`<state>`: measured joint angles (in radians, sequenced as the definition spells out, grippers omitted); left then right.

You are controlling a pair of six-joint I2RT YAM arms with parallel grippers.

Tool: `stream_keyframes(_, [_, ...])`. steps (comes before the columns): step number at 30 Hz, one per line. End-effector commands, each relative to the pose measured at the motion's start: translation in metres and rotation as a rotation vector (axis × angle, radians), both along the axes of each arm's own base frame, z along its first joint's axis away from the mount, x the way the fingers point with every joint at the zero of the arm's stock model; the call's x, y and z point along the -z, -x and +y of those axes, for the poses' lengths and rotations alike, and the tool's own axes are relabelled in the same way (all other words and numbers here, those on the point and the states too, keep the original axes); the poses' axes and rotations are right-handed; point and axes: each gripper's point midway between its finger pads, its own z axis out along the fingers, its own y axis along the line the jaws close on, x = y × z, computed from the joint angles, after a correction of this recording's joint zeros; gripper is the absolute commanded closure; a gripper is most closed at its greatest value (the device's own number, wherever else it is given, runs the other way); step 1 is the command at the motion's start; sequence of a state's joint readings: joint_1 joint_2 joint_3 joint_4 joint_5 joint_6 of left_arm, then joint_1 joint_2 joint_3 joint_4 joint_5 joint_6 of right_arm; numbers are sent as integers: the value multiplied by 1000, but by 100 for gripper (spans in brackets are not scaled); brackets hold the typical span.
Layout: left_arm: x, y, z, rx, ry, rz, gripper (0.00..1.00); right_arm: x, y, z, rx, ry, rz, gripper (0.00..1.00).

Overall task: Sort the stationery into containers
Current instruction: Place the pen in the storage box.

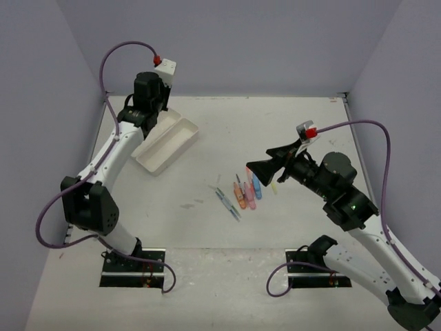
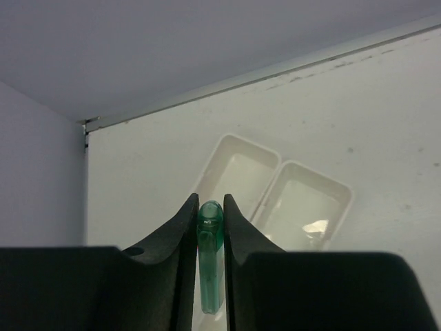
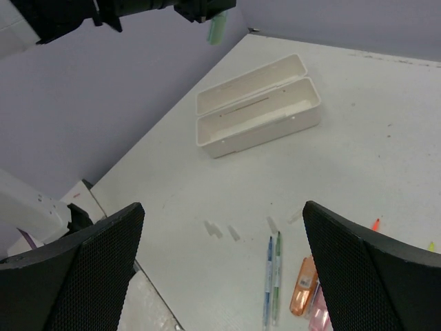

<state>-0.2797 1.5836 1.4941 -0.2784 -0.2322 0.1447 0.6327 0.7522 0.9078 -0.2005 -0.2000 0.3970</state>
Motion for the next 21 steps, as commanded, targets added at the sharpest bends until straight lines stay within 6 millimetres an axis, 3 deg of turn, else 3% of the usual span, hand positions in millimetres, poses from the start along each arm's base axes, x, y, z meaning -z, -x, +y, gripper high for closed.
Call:
stream_keyframes(1, [-9,-49,38,8,-248,-142,100,21,13,-5,-34,56,14,1])
stream_keyframes(6, [30,-75,58,-33,-252,-121,100,17,32,-12,-69,46,-8,1])
stream_keyframes(13, [133,-88,60,-28,-233,56,100,17,34,-32,7,85,-28,1])
stream_keyframes(17, [159,-88,74,-82,-236,92,94,24,34,-36,23,113,4,1])
stream_keyframes(19, [165,-87,79,-98,-224,98,81,29,33,-36,28,120,16,1])
stream_keyframes(20, [166,-87,82,-114,-221,97,66,30,32,-37,36,121,18,1])
stream_keyframes(21, [170,-86,84,-113,-218,105,63,30,31,-37,40,123,21,1])
